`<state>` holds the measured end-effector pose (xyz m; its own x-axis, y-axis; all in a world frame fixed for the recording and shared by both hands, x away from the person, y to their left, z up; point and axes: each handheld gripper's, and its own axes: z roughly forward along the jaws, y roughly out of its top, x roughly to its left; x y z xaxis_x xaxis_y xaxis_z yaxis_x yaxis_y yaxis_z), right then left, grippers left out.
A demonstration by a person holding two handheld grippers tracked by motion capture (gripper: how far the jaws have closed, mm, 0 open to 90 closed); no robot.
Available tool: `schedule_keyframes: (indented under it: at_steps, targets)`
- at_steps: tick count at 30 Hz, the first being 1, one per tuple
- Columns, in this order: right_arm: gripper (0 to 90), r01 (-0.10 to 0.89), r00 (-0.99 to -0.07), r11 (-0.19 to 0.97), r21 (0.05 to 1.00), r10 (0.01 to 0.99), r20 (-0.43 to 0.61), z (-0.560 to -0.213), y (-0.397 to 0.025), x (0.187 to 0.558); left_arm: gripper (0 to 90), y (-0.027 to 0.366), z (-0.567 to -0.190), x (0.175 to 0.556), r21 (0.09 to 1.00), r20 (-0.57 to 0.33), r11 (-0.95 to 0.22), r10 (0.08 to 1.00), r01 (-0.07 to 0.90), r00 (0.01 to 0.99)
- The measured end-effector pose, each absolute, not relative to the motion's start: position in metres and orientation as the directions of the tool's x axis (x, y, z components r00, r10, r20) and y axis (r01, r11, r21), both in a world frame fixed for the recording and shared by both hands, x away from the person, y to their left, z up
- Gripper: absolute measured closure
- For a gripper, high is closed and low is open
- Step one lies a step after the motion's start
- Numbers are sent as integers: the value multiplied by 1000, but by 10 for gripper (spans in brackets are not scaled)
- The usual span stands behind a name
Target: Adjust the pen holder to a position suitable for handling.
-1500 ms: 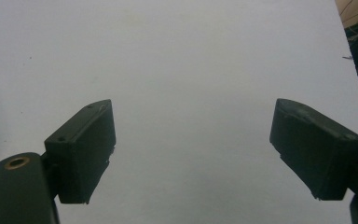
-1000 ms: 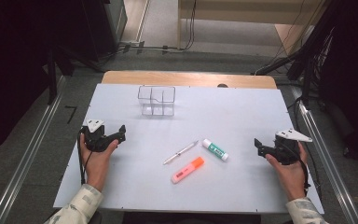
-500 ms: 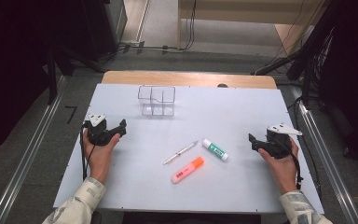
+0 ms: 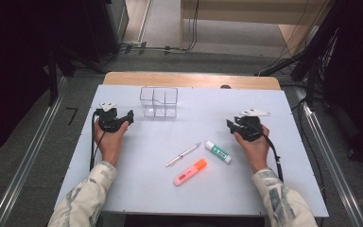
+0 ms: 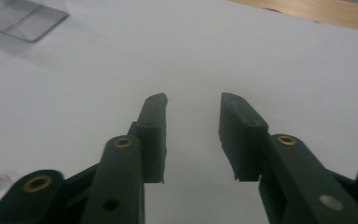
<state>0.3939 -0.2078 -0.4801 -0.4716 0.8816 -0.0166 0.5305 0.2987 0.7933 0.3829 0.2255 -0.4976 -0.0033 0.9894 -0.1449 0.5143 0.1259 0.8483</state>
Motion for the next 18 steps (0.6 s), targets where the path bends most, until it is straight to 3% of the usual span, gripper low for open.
schedule_keyframes:
  at_steps: [4, 6, 10, 18]
  targets:
    - [792, 511, -530, 336, 791, 848, -18, -481, -167, 408, 532, 221, -494, 394, 879, -93, 81, 996, 470, 3]
    - [821, 501, -549, 349, 792, 835, -20, -480, -149, 414, 633, 217, -490, 401, 889, -65, 49, 998, 455, 20]
    - [846, 488, -567, 347, 801, 824, -11, -476, -117, 424, 797, 212, -484, 412, 884, -100, 65, 994, 464, 51]
    - [854, 489, -557, 346, 801, 831, -19, -481, -69, 440, 900, 202, -490, 419, 874, -123, 61, 988, 481, 97]
